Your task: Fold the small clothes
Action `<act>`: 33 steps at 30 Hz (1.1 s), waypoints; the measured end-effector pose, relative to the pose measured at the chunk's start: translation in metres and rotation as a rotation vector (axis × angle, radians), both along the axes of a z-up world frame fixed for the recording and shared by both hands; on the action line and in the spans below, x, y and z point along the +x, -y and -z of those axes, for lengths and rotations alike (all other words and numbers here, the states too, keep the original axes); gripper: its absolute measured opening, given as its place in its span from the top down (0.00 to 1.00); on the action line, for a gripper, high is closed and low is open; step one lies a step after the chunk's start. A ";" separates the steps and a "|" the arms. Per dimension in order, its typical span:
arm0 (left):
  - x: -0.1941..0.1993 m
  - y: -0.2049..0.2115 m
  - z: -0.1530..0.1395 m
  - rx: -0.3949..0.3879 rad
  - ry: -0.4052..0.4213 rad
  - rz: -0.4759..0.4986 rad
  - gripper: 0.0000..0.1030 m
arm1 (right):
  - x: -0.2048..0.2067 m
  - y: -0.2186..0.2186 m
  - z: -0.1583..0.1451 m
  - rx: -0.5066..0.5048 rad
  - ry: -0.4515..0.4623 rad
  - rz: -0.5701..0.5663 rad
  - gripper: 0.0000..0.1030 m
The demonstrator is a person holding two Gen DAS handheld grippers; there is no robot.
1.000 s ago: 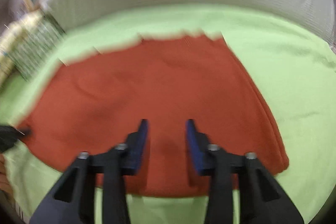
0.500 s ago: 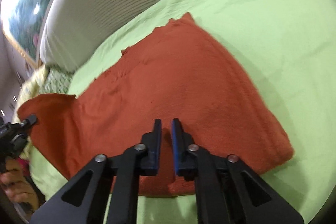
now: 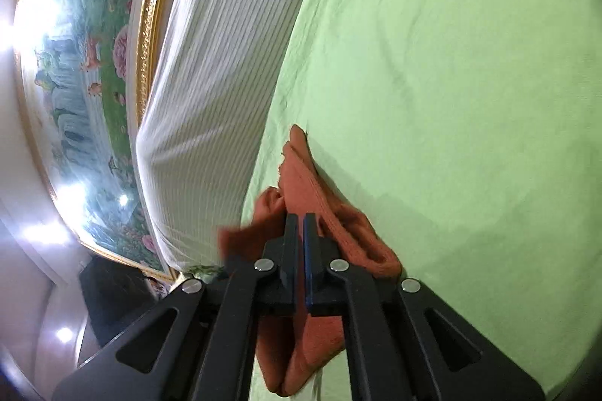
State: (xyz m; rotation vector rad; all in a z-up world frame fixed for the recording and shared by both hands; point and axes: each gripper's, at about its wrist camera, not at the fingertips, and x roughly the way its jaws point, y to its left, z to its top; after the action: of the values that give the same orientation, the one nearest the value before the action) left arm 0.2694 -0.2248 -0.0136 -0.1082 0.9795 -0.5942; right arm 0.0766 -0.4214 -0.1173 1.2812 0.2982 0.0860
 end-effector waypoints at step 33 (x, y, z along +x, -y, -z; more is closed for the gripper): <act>0.018 -0.154 0.034 0.014 -0.178 -0.431 0.23 | 0.204 -0.094 -0.116 -0.920 -0.429 -0.655 0.52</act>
State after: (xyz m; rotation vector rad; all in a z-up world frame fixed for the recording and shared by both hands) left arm 0.2878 -0.0712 -0.0472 -0.3552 1.0918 -0.1831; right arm 0.2809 -0.3275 -0.0016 0.2374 0.9919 0.2021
